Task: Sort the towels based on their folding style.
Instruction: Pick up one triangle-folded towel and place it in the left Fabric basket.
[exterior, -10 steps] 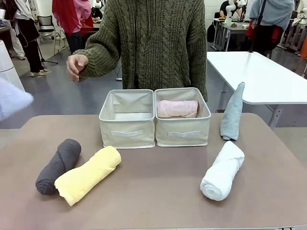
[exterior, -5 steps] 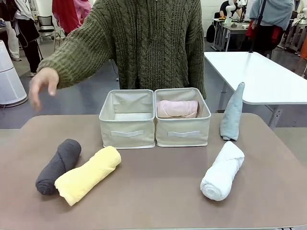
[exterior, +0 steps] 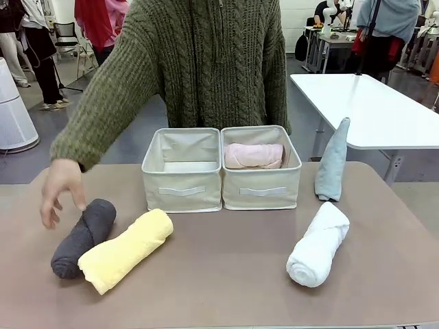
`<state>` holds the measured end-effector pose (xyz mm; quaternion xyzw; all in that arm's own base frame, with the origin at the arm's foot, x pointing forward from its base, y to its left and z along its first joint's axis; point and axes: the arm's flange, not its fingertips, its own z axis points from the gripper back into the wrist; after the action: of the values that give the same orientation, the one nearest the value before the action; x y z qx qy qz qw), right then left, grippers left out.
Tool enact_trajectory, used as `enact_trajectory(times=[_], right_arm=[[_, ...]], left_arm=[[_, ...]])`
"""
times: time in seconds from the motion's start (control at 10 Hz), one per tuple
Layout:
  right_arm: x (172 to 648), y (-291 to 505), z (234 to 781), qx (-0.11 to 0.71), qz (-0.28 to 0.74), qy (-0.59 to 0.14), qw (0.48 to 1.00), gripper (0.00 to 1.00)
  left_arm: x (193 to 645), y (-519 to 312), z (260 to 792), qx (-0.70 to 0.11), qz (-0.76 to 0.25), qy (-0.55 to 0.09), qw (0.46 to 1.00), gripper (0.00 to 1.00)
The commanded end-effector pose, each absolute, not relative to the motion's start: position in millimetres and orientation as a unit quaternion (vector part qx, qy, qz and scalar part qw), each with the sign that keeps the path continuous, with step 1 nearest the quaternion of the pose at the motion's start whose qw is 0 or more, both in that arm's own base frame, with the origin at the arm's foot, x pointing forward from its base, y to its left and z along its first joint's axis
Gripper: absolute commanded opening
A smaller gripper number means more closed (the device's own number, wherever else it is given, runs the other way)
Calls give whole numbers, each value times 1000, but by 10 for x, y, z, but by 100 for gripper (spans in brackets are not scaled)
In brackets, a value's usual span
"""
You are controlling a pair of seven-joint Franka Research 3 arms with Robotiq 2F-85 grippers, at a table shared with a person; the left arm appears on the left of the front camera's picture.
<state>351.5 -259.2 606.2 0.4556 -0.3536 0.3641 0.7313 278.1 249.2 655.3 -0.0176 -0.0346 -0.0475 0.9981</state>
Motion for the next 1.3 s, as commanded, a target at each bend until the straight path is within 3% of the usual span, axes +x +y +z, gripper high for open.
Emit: enact_trajectory(times=[0.0,1.2], right_arm=[[3497,-2575,6068,460,363,-357,727,100],[3497,-2575,6068,460,363,-357,727,100]], left_arm=[[2742,2501,6575,-18,-52,-36,998,0],[2742,2501,6575,-18,-52,-36,998,0]])
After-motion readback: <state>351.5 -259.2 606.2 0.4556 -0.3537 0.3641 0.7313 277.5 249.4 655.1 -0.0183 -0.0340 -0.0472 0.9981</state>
